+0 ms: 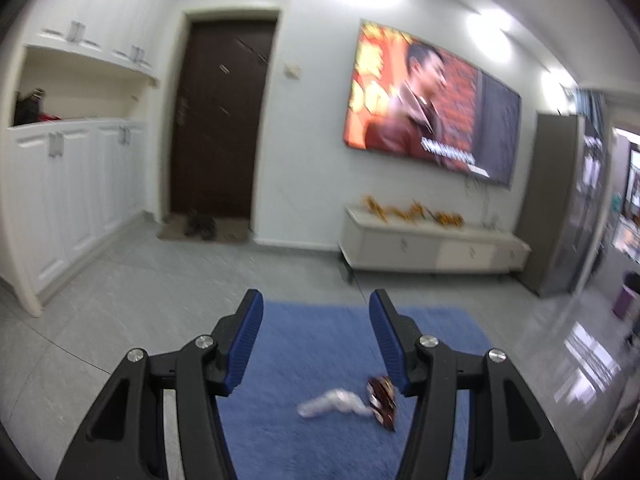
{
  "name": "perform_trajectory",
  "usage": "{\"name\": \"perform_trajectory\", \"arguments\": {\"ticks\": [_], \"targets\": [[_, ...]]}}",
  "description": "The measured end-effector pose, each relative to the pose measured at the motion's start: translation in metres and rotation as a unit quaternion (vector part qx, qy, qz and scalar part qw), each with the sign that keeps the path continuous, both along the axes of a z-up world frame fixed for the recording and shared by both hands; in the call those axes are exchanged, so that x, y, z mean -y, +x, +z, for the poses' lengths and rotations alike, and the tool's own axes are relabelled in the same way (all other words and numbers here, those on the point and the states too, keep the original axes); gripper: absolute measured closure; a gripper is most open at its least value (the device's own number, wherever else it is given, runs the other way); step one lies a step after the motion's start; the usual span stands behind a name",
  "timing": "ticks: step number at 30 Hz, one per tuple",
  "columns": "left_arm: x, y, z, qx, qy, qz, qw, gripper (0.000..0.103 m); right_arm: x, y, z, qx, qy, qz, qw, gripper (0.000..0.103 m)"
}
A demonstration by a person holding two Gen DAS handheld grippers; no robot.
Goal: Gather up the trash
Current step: 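Move both tools back over the rug, then grasp the brown chip bag with the left tool while the right tool grasps the white tissue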
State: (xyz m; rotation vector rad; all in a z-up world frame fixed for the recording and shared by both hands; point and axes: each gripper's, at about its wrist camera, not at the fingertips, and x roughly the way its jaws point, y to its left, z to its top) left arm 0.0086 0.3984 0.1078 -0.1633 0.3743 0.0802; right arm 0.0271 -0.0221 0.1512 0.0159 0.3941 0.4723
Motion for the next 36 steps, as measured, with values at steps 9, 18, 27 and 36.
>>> {"name": "perform_trajectory", "arguments": {"ticks": [9, 18, 27, 36], "targets": [[0.072, 0.096, -0.091, -0.102, -0.006, -0.114, 0.9882, 0.050, -0.044, 0.090, -0.082, -0.097, -0.003, 0.031, 0.995, 0.051], [0.116, 0.161, -0.172, -0.187, -0.004, -0.145, 0.9715, 0.051, -0.079, 0.158, -0.176, -0.195, -0.012, 0.055, 0.979, 0.051], [0.116, 0.196, -0.222, -0.242, -0.047, -0.146, 0.9580, 0.050, -0.100, 0.189, -0.224, -0.237, -0.006, 0.079, 0.968, 0.052], [0.148, 0.191, -0.226, -0.228, 0.023, -0.165, 0.9594, 0.069, -0.107, 0.206, -0.255, -0.280, 0.012, 0.090, 0.956, 0.077]]}}
